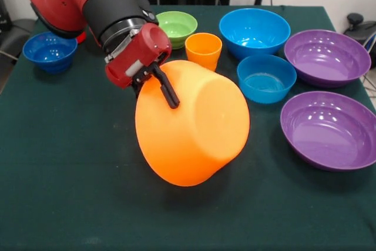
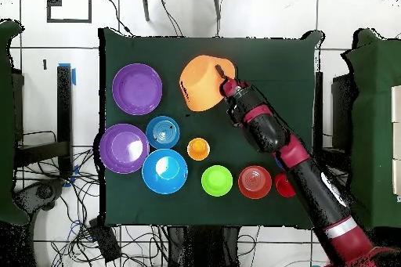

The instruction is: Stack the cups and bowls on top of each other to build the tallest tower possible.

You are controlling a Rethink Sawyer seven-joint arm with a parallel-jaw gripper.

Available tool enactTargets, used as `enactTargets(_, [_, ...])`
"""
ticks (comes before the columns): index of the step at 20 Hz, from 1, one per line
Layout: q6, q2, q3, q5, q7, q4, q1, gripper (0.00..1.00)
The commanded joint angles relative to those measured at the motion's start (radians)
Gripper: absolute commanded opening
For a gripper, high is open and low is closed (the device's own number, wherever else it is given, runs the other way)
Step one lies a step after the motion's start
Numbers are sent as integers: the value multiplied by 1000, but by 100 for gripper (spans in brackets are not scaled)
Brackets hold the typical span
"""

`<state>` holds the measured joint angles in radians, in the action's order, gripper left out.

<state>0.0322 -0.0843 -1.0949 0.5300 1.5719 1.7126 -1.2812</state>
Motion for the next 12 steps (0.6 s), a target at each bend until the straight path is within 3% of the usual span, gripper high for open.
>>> enactTargets(1, [166,-95,111,34,-27,36,30,0])
enactTargets(9, [122,-196,79,70,-48,45,-11,0])
enactTargets(12, [149,-238,69,64,-75,37,-31,0])
